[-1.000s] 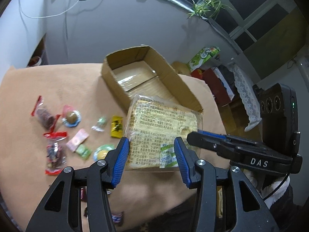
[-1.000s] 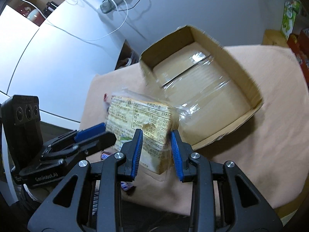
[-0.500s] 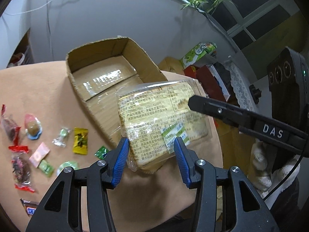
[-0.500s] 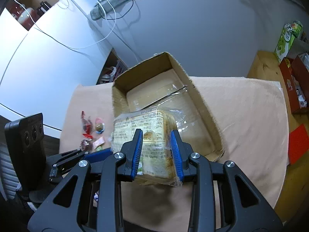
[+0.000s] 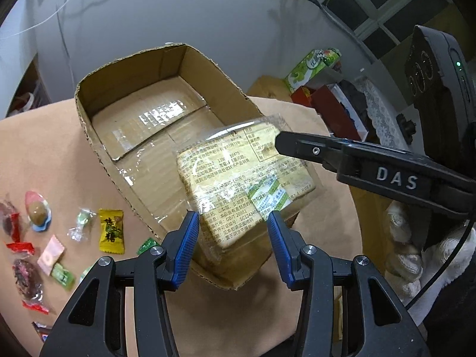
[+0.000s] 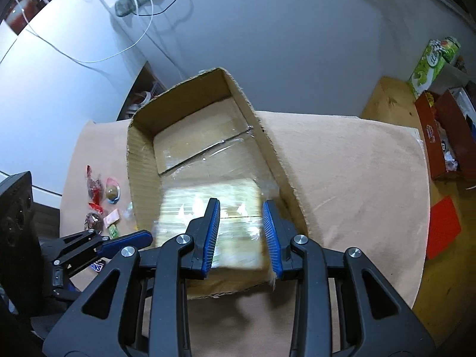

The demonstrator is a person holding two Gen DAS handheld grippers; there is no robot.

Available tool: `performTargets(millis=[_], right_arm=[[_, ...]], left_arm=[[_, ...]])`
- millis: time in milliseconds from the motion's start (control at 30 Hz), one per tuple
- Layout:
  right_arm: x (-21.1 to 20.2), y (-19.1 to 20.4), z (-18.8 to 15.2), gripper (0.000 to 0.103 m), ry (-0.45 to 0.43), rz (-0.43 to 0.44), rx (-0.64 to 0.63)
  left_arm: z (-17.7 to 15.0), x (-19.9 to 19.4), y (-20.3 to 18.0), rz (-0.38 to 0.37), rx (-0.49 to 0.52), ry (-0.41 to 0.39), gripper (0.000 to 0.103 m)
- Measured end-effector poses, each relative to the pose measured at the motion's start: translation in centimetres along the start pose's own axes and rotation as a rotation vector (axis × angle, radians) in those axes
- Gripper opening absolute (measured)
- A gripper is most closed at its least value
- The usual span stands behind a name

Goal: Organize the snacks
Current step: 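Carry the bread loaf into the cardboard box and open the right tool, then grasp the blue-white chocolate bar with right tool while left tool grasps Snickers bar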

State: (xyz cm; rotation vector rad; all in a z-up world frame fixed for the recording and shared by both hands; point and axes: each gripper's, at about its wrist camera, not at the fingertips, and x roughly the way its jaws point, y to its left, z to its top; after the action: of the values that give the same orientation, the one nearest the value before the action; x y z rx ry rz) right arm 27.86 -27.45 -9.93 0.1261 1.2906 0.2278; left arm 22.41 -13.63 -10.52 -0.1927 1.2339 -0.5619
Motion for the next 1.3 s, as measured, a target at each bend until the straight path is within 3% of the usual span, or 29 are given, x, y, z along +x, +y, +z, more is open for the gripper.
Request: performTargets(millis=[300,667,1067,1133,1200,1300], right_arm=[[-0.7,0.2,-0.4,0.032,-0.010,-0.002,-0.001],[-2.7,4.0,-1.6,0.032,-0.041,0.020,-0.085],[-2.4,10.0,-5.7,0.032,-0.007,0.097,-0.208],[-1.9,11.3,-6.9,0.035,0.012,0.107,-0.250],[-1.4,12.8,-8.0,0.046,0.030,0.118,-0.294],[-0.4,15.0,-9.8,0.047,0.060,0.133,-0.368]], left_arm=[[-0.4,-1.1,-0.1,0.008,0.006,-0.016,0.046],[-1.6,-4.9,0.7,0.037,0.002,-0.077,0.046],[-6.4,-11.6,7.7,0.168,-0.108,-0.154,0.048],[-7.5,-12.4,9.3,0.193,-0.138,-0.154,0.049],[-8.8,-13.1,10.9,0.218,-0.168,-0.148,0.049],[-10.5,-13.5,12.7,0.249,-0.204,-0.130,0.049]])
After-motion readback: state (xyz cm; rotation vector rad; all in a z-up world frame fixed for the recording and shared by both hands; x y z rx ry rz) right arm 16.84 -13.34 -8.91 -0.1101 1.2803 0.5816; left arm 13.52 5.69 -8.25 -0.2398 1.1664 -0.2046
